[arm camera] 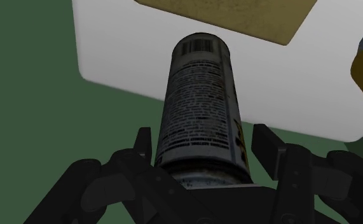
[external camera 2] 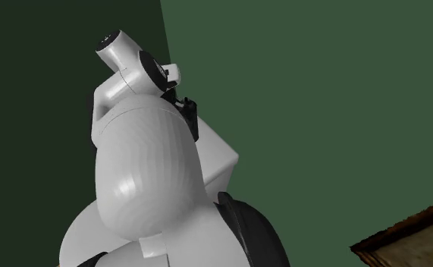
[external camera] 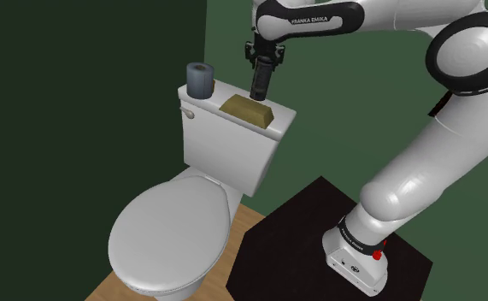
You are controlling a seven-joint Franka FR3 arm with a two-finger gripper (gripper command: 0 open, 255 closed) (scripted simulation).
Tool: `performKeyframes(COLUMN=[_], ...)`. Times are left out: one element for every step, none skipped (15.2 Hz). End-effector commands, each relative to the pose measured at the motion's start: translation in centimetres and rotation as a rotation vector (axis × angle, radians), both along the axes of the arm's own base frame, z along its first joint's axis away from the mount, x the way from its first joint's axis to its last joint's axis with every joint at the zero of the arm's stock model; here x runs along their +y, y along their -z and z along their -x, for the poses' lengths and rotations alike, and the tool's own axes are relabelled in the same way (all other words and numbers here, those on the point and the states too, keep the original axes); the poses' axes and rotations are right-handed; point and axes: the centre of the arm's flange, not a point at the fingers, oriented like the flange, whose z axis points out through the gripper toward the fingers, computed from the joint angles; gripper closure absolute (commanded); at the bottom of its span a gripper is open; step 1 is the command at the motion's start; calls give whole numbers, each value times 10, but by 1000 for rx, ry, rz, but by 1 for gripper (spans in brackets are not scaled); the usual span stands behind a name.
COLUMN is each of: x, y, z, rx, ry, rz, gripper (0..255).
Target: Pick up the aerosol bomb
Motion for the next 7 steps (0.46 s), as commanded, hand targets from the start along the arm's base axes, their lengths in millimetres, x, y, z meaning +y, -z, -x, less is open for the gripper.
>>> performKeyframes(x=[-1,-1,-1,-1,-1,-1,-1], y=[-11,-16,-21,-27,-32,-33,-33], z=[-1,-1,-1,-1,-1,-1,-1], rx=[-1,-1,-1,-1,-1,-1,-1], ry=[0,0,0,0,0,0,0], rz=[0,0,0,0,0,0,0], gripper=[255,255,255,255,255,255,255])
